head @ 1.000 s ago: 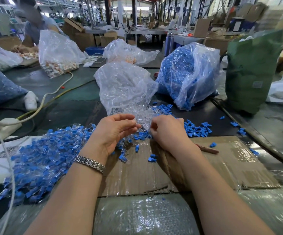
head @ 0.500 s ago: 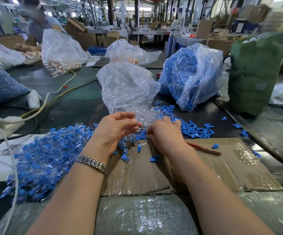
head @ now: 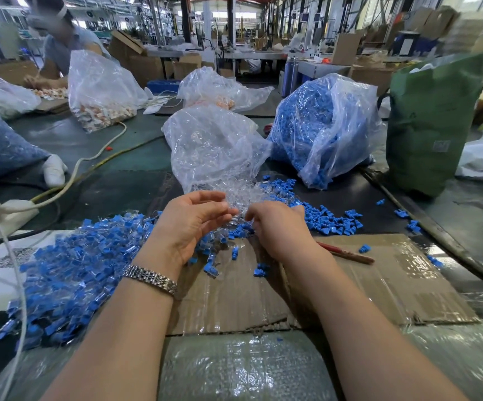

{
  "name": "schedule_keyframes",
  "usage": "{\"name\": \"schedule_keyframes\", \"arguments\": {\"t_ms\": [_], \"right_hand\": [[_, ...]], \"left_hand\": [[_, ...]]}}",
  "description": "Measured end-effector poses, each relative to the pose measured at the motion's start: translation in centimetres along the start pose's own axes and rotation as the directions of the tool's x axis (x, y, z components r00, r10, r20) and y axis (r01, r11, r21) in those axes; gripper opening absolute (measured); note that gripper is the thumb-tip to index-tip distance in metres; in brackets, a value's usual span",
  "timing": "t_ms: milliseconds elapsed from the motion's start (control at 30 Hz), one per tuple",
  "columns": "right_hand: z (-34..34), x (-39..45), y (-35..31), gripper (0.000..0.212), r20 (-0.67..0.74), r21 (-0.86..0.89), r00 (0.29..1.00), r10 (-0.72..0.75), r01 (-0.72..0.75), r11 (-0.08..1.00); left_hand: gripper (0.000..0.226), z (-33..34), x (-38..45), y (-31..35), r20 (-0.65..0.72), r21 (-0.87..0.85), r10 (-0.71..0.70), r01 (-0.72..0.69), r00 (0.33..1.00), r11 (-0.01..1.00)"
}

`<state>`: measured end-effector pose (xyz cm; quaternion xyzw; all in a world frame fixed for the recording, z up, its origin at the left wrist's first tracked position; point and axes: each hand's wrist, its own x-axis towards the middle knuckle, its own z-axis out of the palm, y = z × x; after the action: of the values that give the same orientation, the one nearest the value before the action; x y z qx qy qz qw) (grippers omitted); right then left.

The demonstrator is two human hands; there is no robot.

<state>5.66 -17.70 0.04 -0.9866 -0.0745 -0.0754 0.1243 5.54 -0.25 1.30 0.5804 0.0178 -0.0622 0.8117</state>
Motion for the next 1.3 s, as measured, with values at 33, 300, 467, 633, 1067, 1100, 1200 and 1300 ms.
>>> {"name": "schedule_keyframes", "arguments": {"t_ms": [33, 300, 467, 633, 1067, 1100, 1200, 1300], "right_hand": [[0.1, 0.1, -0.1, 0.028, -0.034, 0.016, 0.999, -0.027, 0.028, 0.999], [0.6, -0.2, -1.4, 0.025, 0.074, -0.084, 0.980, -0.184, 0.190, 0.978], [-0.2, 0.0, -0.9, 0.012, 0.065, -0.086, 0.992, -0.111, 0.116, 0.990], [-0.7, 0.0, -0.6, 0.008, -0.034, 0.051, 0.999, -0.038, 0.040, 0.998], [-3.7, -1.1, 1.6, 0.008, -0.169, 0.897, 0.985, 0.044, 0.135, 0.421], [-3.7, -1.2, 1.6, 0.010, -0.168, 0.890, 0.985, 0.026, 0.140, 0.434], [-3.8, -1.3, 1.4, 0.012, -0.193, 0.842, 0.981, 0.002, 0.164, 0.513], [-3.8, -1.5, 1.3, 0.009, -0.233, 0.785, 0.972, 0.012, 0.181, 0.592]], "left_hand": [[0.028, 0.0, 0.0, 0.0, -0.006, 0.000, 0.006, -0.006, 1.000, 1.000], [0.024, 0.3, -0.2, 0.3, -0.035, 0.001, 0.029, -0.029, 0.999, 1.000], [0.026, 0.4, -0.4, 0.5, -0.032, -0.060, 0.000, -0.002, 1.000, 0.998], [0.034, 0.3, -0.5, 0.6, 0.050, -0.182, -0.060, 0.068, 0.997, 0.981], [0.027, 0.4, -0.5, 0.4, 0.151, -0.154, -0.071, 0.095, 0.986, 0.983], [0.027, 0.5, -0.6, 0.4, 0.152, -0.144, -0.070, 0.093, 0.986, 0.985], [0.034, 0.7, -0.8, 0.5, 0.159, -0.109, -0.067, 0.085, 0.985, 0.990], [0.036, 0.8, -0.9, 0.5, 0.186, -0.091, -0.066, 0.084, 0.980, 0.992]]}}
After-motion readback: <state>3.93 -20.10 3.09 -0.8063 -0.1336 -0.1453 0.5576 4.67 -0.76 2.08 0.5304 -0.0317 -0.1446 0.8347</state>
